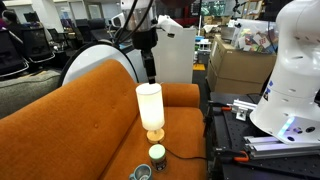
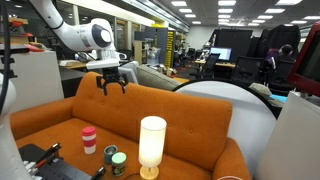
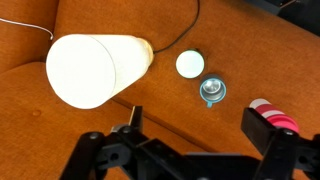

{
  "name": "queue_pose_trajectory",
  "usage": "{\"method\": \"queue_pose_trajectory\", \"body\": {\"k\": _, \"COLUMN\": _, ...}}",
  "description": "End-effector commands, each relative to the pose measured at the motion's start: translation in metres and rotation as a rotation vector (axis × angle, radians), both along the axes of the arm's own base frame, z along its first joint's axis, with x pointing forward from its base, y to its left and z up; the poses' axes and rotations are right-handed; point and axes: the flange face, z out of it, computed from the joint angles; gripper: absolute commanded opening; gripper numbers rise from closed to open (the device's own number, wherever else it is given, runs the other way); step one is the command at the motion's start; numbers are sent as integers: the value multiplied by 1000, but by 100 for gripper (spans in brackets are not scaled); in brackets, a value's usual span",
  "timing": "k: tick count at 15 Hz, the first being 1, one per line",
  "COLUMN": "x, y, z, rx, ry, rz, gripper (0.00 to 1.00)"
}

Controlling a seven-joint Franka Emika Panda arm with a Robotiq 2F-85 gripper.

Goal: Place the green lid on the couch

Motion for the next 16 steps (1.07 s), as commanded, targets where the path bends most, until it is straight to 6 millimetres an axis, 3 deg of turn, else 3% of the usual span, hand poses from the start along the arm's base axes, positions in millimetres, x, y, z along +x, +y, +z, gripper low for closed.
{"method": "queue_pose_trajectory", "body": {"k": 1, "x": 3, "y": 0, "z": 0, "rx": 1, "ry": 1, "rz": 0, "gripper": 100}}
{"method": "queue_pose_trajectory", "body": {"k": 8, "x": 8, "y": -4, "z": -1, "rx": 29, "ry": -13, "rz": -10, "gripper": 100}}
{"method": "queue_pose_trajectory", "body": {"k": 11, "x": 14, "y": -12, "z": -31, "rx": 61, "ry": 11, "rz": -2, "gripper": 100}}
{"method": "queue_pose_trajectory", "body": {"k": 16, "x": 14, "y": -11, "z": -107, "rx": 161, "ry": 99, "rz": 33, "gripper": 100}}
